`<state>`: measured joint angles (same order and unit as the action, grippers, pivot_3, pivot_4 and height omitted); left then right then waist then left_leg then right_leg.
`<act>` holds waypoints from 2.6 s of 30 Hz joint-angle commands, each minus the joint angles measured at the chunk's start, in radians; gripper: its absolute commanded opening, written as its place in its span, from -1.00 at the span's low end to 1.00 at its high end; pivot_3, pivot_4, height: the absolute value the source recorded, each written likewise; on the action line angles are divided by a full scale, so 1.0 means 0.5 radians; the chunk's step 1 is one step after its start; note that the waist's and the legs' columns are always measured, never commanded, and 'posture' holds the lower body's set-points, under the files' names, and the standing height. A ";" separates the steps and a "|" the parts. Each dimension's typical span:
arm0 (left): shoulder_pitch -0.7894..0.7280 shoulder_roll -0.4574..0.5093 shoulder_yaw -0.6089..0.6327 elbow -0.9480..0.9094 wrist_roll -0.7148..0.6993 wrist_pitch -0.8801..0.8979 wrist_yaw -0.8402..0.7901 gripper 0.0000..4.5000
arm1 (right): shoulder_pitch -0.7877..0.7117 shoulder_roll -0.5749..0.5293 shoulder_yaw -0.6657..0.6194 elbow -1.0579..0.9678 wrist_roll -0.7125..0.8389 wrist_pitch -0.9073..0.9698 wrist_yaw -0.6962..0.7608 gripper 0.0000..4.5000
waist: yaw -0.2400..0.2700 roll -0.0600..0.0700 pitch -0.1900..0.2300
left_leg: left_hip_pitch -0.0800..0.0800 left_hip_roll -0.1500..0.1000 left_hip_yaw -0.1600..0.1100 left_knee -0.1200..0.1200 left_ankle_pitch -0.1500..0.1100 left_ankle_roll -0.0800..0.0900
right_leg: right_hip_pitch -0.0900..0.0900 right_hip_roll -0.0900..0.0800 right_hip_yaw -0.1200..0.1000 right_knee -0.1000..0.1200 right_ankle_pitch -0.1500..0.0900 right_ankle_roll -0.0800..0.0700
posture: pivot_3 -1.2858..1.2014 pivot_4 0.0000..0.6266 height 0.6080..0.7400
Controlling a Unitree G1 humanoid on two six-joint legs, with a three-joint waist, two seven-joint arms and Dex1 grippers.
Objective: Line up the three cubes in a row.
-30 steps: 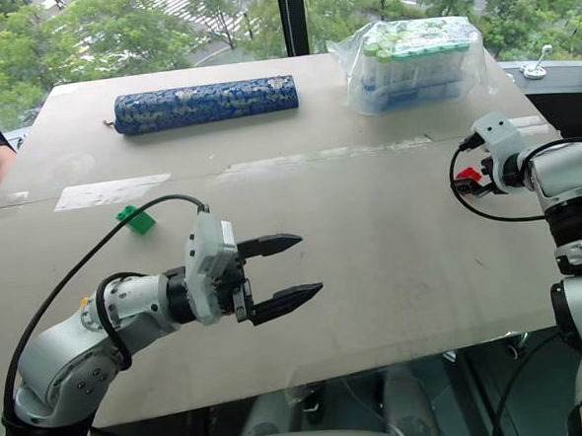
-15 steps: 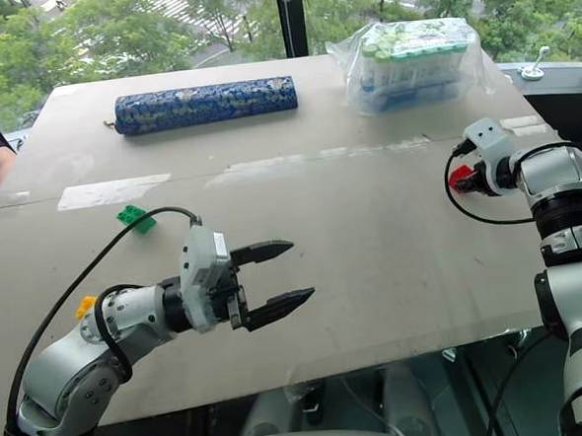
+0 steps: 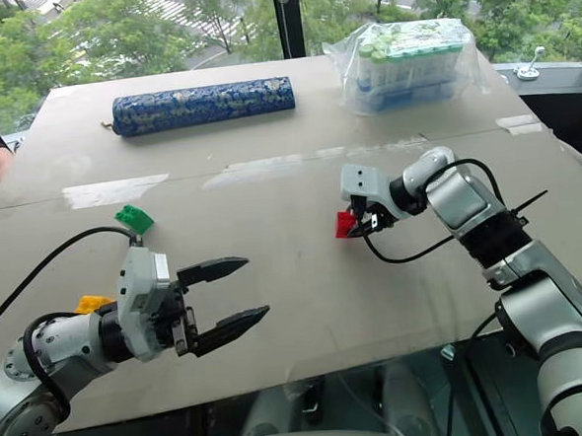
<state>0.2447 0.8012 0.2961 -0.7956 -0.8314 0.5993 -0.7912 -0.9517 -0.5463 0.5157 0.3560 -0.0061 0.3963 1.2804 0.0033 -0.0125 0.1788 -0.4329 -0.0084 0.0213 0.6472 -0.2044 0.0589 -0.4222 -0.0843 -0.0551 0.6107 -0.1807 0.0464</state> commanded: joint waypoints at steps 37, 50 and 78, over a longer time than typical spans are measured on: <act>-0.013 0.132 0.137 -0.137 -0.142 0.118 0.236 1.00 | -0.362 0.302 -0.022 0.777 -0.303 -0.535 0.203 0.15 | -0.034 0.000 0.000 | 0.004 0.002 0.000 -0.008 0.003 -0.008 | -0.001 0.009 0.005 0.002 0.003 -0.006 | 0.03 -0.52 1.00; -0.088 -0.118 0.257 0.069 0.074 0.118 0.766 1.00 | 0.020 0.090 -0.402 -0.002 0.125 -0.441 0.327 0.94 | -0.019 0.000 0.000 | 0.003 0.001 0.000 -0.011 0.006 -0.009 | -0.001 0.008 0.006 0.000 0.003 -0.006 | 0.03 -0.52 1.00; -1.733 0.464 -0.594 2.738 1.220 -0.146 -0.076 1.00 | 1.071 -0.220 -1.153 -1.925 1.143 0.220 -0.585 0.94 | 0.024 -0.011 -0.003 | -0.003 0.002 0.010 -0.006 -0.001 -0.004 | -0.014 -0.007 -0.002 0.015 0.003 -0.007 | 0.03 -0.52 1.00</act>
<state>-0.5816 1.0141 0.0206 0.5027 -0.2744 0.5800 -0.7714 -0.4144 -0.6423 -0.0336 -0.5581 0.5416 0.5044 1.0002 0.0154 -0.0181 0.1774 -0.4349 -0.0075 0.0269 0.6444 -0.2040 0.0584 -0.4294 -0.0877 -0.0559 0.6180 -0.1792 0.0431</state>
